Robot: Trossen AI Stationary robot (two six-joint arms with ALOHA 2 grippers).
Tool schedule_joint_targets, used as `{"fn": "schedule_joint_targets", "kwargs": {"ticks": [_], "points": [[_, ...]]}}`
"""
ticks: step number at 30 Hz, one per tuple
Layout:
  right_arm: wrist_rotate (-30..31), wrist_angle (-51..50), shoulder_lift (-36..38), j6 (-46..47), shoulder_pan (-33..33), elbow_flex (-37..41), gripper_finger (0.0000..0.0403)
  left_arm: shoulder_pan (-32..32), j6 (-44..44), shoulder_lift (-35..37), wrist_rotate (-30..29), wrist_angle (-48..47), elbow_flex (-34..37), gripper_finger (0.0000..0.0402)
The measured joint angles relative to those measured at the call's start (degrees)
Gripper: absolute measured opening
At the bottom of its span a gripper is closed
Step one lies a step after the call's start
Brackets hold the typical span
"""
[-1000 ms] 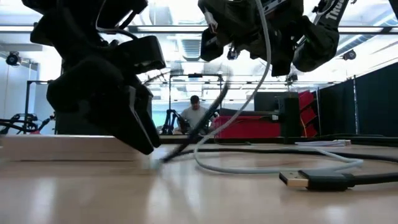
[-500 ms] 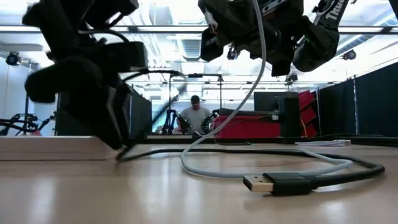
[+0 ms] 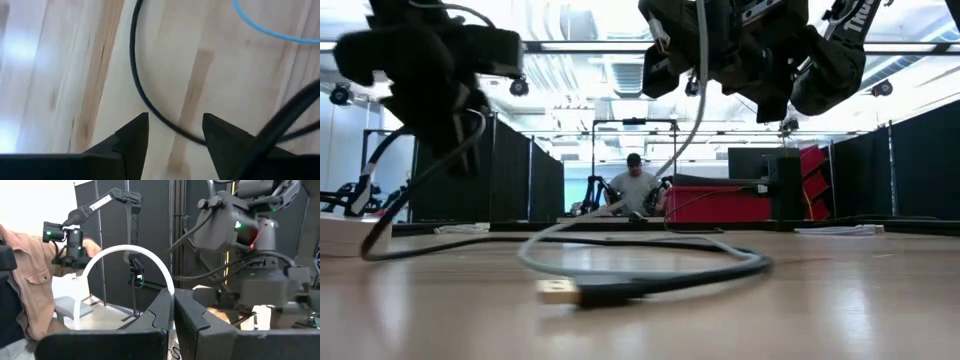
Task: Insert USB
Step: Insert the blue charger cable into the white outlet extension
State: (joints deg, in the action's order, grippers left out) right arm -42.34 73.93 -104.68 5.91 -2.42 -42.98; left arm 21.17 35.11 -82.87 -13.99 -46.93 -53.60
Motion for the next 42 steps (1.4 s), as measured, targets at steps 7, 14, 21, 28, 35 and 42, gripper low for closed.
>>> {"fn": "schedule_joint_targets", "kwargs": {"ticks": [7, 14, 21, 28, 35, 42], "points": [[-0.1, 0.0, 0.0, -0.6, 0.0, 0.0, 0.0, 0.0, 10.3, 1.7, 12.3, -12.8, 0.0, 0.0174], [-0.1, 0.0, 0.0, -0.6, -0.3, 0.0, 0.0, 0.0, 16.1, 3.0, 25.7, -19.8, 0.0, 0.0168], [-0.1, 0.0, 0.0, -1.2, -0.6, -3.8, 0.0, 0.0, 16.1, 4.8, 18.5, -20.2, -4.0, 0.0155], [-3.8, -0.1, 0.1, -1.0, 0.4, -10.7, 0.0, 7.3, 3.5, 5.7, -24.4, -1.8, -11.3, 0.0131], [6.4, -0.1, 0.1, -4.5, 2.4, -14.4, 0.0, 11.1, -19.7, 1.7, -40.6, 25.4, -9.4, 0.0104], [7.3, -3.4, 0.1, -6.5, 3.7, -16.1, 0.0, 10.6, -20.4, -2.3, -51.2, 27.5, -8.9, 0.0098]]}}
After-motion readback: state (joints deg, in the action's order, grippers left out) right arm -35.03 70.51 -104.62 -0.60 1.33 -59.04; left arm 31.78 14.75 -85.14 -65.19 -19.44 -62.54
